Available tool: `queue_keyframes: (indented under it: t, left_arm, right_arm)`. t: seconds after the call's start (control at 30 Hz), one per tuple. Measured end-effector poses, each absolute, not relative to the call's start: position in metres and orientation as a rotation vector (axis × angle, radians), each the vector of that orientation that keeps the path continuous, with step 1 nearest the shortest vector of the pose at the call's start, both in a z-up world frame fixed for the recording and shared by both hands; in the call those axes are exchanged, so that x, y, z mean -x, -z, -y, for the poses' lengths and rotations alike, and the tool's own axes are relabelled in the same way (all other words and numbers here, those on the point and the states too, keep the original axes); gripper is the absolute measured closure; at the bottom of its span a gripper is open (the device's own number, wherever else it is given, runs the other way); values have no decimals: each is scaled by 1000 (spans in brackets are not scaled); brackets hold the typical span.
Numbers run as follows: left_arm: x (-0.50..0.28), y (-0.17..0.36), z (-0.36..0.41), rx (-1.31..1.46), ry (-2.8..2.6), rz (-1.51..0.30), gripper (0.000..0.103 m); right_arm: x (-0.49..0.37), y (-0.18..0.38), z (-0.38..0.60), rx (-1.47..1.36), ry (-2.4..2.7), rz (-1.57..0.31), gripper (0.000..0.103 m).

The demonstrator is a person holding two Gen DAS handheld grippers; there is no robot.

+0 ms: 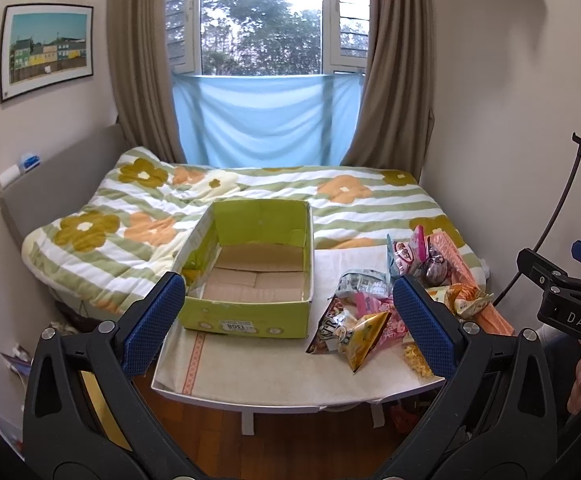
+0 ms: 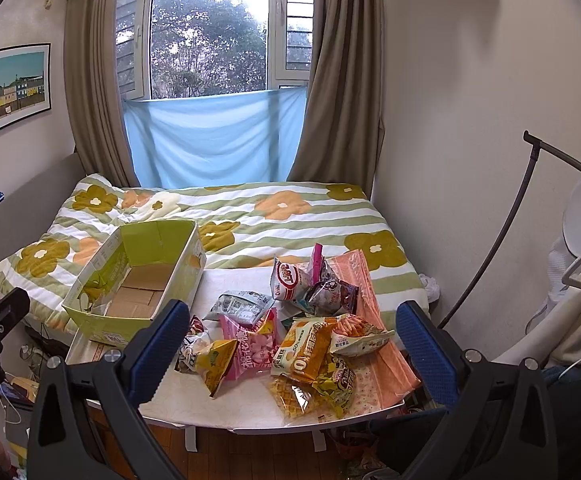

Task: Organize snacks
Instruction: 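Grasp a yellow chip bag with the left tool while the right grasps an orange cheese-stick bag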

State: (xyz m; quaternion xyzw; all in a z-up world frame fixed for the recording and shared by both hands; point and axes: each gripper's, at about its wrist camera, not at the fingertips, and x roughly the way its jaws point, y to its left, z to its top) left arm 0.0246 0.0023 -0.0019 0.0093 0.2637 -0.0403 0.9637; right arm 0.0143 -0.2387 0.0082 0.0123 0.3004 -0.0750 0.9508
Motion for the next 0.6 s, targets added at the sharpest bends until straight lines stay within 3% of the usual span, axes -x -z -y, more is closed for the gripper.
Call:
queue_keyframes:
  t: [0.37,0.6]
  left_arm:
    - [-39,10,-2,-21,118,-604,0]
    - [-68,66,12,-36,215,-722,0]
  right_arm:
    - [-11,-4,249,-66,175,-636,0]
    - [-13,40,269,-90,206,-748,0]
